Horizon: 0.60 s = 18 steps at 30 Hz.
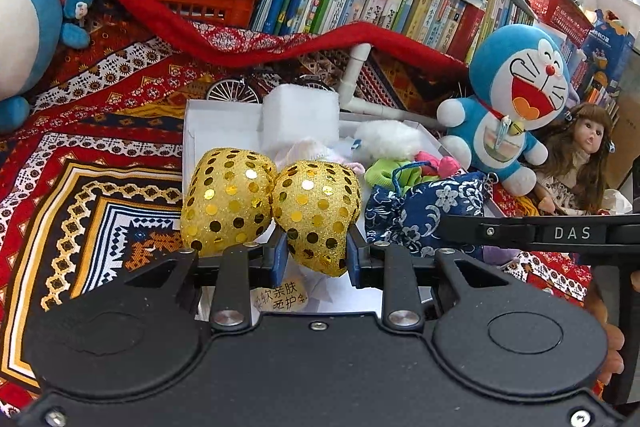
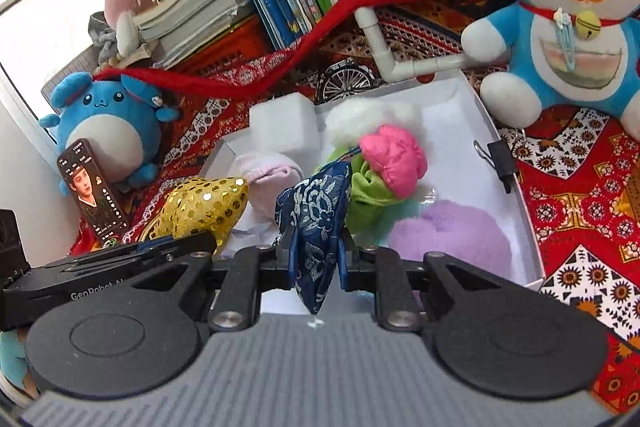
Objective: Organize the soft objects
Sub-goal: 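Lower the gold balls and blue pouch into the box and open both tools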
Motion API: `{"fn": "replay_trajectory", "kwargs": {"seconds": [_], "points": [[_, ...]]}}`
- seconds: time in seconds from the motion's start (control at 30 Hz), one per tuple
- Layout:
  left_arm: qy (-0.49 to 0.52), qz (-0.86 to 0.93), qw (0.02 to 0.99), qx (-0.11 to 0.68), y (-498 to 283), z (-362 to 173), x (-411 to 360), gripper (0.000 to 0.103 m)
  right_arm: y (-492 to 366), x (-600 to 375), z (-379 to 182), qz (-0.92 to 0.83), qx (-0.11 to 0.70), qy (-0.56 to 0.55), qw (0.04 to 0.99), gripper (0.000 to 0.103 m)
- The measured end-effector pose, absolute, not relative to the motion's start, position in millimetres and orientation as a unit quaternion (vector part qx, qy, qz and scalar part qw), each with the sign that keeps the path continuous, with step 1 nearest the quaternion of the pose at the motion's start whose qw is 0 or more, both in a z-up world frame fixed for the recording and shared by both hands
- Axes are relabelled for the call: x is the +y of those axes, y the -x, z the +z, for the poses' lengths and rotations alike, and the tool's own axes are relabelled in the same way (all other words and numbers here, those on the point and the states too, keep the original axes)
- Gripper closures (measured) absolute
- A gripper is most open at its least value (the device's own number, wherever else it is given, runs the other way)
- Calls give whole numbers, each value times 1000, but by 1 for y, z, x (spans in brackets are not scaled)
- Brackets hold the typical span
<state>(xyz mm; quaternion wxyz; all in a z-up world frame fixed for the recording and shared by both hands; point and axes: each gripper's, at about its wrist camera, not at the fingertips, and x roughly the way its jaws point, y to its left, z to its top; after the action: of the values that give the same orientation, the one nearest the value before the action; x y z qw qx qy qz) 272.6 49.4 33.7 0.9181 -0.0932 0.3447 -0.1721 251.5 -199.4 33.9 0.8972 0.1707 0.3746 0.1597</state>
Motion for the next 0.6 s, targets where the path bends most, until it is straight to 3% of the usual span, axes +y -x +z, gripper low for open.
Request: {"fn": "replay_trajectory", "kwargs": {"seconds": [0.43, 0.6], "points": [[97, -170, 914, 355, -276, 26, 48, 74, -257, -197, 25, 156, 385, -170, 894, 78], [91, -170, 917, 350, -272, 30, 47, 67, -254, -198, 27, 156, 382, -171, 895, 73]]}}
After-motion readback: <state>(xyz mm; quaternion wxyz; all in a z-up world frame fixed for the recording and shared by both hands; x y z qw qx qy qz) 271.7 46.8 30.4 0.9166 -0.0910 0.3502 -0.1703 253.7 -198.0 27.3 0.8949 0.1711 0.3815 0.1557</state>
